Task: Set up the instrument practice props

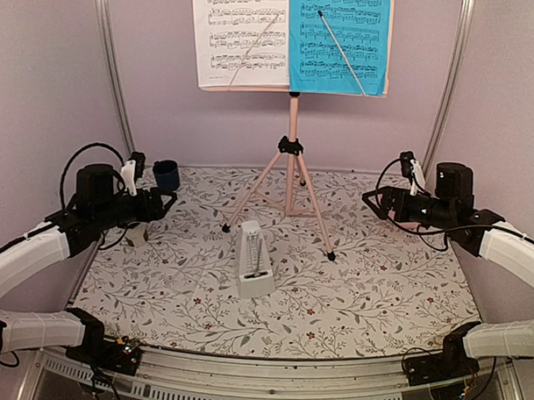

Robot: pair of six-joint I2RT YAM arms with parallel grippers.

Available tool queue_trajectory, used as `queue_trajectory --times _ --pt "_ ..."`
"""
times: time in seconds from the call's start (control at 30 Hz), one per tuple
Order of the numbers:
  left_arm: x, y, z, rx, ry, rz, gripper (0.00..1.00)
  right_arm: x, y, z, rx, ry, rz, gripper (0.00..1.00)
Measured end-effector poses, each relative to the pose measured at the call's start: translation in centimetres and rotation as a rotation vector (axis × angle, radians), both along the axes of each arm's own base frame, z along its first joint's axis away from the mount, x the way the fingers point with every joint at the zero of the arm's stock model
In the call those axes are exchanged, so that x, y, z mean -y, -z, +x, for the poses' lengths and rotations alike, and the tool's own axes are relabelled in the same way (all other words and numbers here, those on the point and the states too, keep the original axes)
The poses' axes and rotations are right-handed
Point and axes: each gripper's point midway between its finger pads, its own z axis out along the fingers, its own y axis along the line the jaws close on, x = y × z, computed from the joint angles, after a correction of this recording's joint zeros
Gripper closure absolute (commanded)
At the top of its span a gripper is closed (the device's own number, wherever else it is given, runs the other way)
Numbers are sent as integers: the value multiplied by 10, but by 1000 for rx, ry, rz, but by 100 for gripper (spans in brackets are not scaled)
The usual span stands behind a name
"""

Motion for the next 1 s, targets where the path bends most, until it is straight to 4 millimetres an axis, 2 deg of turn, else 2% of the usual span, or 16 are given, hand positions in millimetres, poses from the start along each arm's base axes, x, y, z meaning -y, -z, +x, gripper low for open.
queue_trajectory --times 0.07,0.2,0.3,0.47,0.57,0.7,0.87,1.0 --pt "3 -17 1 16 13 -12 2 6 -6 -1 13 0 11 1" --pt "5 -45 3 41 21 -18 1 20 -21 0 45 19 39 1" --pt "4 -56 3 43 20 -18 1 31 -29 1 59 53 58 1" --pt "1 -50 -2 8 8 -12 1 38 -46 -8 93 83 99 1" --pt "-2 -49 -9 4 -2 -19 1 43 -47 -18 112 101 114 1" --pt "-8 -44 -19 -3 -22 -29 1 48 -37 -29 105 120 124 1" --pt "-16 -28 -31 -29 -49 -34 1 52 -18 -39 76 136 126 1" --pt "-20 -20 -38 -43 -68 -34 1 55 -11 -50 78 142 141 1"
